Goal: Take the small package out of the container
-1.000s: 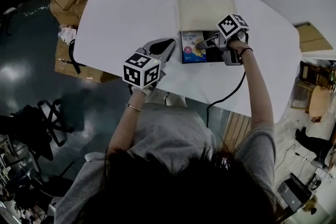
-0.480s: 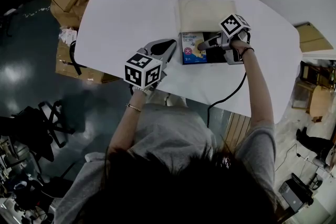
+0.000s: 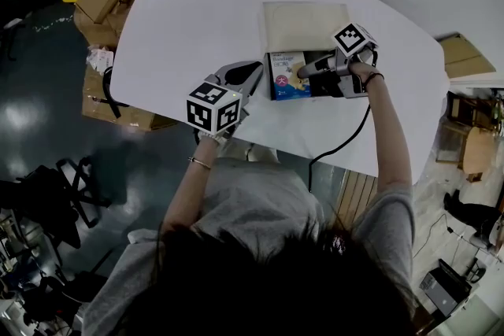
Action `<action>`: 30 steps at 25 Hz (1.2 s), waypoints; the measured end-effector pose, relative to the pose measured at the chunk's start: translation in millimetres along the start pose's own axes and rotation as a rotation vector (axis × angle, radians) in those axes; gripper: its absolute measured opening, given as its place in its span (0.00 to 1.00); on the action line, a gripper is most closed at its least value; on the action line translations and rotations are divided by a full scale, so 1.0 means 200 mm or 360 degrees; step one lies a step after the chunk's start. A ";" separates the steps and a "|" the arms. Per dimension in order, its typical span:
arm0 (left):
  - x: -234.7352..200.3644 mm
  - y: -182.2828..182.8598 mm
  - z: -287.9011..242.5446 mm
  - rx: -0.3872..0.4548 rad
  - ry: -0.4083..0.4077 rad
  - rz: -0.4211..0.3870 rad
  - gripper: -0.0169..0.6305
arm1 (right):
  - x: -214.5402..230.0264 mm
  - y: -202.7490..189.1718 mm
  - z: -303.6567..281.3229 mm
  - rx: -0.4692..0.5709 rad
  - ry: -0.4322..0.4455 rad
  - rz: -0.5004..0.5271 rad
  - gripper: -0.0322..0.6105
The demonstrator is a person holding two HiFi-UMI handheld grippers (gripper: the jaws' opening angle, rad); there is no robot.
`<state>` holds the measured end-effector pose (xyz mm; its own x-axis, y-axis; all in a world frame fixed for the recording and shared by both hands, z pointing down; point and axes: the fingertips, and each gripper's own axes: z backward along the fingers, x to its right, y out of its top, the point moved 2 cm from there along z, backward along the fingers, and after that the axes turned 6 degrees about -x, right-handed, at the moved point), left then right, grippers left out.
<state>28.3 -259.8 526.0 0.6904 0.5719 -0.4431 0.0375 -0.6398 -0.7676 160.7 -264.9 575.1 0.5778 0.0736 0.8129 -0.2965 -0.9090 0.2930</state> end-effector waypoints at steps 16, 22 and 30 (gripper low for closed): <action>0.05 0.01 0.03 0.0024 -0.0028 -0.0032 0.02 | -0.04 -0.13 0.04 0.0096 0.0099 0.0031 0.23; 0.09 0.01 0.05 0.0026 -0.0046 -0.0075 0.02 | -0.07 -0.21 0.07 0.0223 0.0188 0.0086 0.23; 0.13 0.06 0.12 0.0064 -0.0051 -0.0159 0.02 | -0.14 -0.28 0.19 0.0594 0.0386 0.0154 0.23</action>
<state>29.7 -240.7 494.1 0.6610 0.6484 -0.3777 0.0753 -0.5581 -0.8264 190.2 -232.2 517.2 0.3530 0.0346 0.9350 -0.0204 -0.9988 0.0446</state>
